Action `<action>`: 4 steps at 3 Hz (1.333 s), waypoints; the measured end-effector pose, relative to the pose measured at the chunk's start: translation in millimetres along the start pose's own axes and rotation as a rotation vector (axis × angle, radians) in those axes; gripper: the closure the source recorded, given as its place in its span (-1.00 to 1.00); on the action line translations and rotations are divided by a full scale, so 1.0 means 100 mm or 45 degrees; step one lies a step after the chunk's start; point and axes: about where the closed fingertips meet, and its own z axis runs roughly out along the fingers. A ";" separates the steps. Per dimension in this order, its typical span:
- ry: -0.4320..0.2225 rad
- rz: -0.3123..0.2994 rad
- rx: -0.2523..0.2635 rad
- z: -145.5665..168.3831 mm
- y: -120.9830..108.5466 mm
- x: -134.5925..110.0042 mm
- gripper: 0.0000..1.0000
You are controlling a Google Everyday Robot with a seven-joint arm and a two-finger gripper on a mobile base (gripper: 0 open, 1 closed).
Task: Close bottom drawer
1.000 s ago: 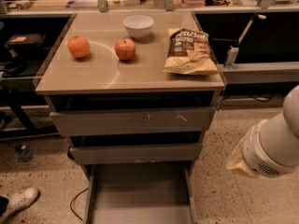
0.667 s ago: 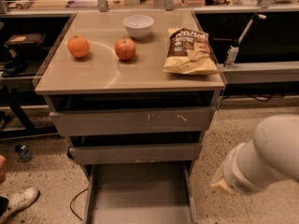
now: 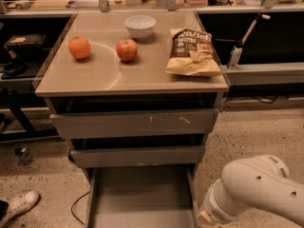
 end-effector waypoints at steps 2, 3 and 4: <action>0.001 0.047 -0.087 0.30 0.18 0.09 1.00; 0.085 0.021 -0.219 1.06 0.54 0.31 1.00; 0.154 0.015 -0.291 1.78 0.72 0.47 1.00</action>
Offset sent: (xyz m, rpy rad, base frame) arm -0.0462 0.0223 -0.0752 0.1027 0.1659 -0.0419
